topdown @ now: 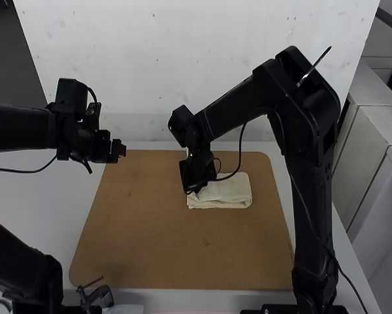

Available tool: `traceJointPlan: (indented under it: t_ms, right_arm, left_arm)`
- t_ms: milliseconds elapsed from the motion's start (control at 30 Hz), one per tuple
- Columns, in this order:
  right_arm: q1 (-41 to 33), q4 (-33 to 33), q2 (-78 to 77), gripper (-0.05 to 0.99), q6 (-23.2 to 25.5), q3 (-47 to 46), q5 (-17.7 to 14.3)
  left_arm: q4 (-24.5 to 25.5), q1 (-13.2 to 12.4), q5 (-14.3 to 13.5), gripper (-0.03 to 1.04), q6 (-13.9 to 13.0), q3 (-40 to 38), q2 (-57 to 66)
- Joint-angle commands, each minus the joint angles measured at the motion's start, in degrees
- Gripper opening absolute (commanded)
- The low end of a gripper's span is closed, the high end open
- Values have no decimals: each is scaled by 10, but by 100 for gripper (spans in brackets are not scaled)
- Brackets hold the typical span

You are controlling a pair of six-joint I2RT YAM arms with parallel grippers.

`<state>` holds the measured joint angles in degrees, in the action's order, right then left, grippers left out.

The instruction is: Fold the towel.

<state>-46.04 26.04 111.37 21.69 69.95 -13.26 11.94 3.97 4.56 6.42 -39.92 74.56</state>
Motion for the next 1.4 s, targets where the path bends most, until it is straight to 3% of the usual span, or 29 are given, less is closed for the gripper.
traceJointPlan:
  t_ms: [0, 500, 533, 633, 700, 733, 767, 967, 1367]
  right_arm:
    - [-19, -5, 11, 2, 12, 24, -4]
    - [-6, -7, 1, 2, 9, 30, -9]
    - [-1, -6, -9, 5, 7, 29, -9]
    - [10, 10, -39, 43, 4, 26, -9]
    - [22, 17, -65, 78, 4, 21, -16]
    - [31, 22, -79, 88, 4, 18, -20]
    - [40, 23, -92, 91, 4, 12, -20]
    - [124, -1, -186, 96, -19, -61, -23]
    - [316, -148, -443, 96, -136, -285, 2]
  left_arm:
    - [-5, -5, 6, 101, -8, -9, -10]
    - [-7, -7, 6, 101, -8, -8, -6]
    - [-7, -7, 6, 101, -8, -8, -6]
    - [-7, -7, 6, 101, -8, -8, -6]
    - [-7, -7, 6, 101, -8, -8, -6]
    - [-7, -8, 7, 101, -11, -7, -6]
    - [-8, -9, 7, 101, -18, -7, -6]
    - [-15, -16, 12, 101, -23, -5, -4]
    - [0, -3, 8, 100, -23, 26, -130]
